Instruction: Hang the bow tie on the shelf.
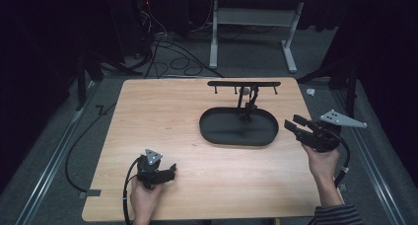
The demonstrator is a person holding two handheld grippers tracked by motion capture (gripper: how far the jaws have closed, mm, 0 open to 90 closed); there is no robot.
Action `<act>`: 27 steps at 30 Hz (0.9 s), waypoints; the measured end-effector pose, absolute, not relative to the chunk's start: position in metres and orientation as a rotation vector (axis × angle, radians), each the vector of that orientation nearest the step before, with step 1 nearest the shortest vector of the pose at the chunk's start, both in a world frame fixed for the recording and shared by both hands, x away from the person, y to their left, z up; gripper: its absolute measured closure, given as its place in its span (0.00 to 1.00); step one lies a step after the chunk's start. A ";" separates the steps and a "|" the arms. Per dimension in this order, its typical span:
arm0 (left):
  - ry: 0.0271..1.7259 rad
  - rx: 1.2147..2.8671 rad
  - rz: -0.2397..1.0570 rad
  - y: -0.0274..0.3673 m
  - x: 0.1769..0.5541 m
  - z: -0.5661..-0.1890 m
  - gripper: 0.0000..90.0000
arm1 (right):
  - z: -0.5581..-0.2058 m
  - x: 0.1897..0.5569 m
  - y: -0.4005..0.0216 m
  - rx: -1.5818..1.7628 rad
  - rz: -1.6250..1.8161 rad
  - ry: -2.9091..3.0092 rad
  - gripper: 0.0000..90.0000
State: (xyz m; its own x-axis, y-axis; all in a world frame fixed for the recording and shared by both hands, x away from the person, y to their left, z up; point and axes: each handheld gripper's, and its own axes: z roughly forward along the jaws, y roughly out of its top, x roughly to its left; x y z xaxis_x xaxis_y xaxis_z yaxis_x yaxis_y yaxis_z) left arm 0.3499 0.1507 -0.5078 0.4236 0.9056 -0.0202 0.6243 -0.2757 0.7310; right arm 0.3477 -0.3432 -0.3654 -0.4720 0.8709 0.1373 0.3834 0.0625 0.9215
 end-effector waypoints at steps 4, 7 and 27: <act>1.289 2.007 0.536 0.151 0.350 -0.508 0.19 | -0.365 0.343 -0.342 1.240 1.402 1.888 0.60; 1.289 2.007 0.537 0.151 0.350 -0.508 0.19 | -0.365 0.339 -0.342 1.233 1.412 1.885 0.60; 1.289 2.007 0.537 0.151 0.350 -0.508 0.19 | -0.378 0.320 -0.338 1.227 1.421 1.899 0.60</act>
State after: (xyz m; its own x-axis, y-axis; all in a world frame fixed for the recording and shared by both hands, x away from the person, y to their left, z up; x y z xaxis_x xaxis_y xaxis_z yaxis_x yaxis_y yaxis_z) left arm 0.3498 0.1507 -0.5078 0.4239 0.9055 -0.0196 0.6239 -0.2762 0.7310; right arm 0.3199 -0.3378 -0.3783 -0.4915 0.8596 0.1396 0.3766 0.0653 0.9241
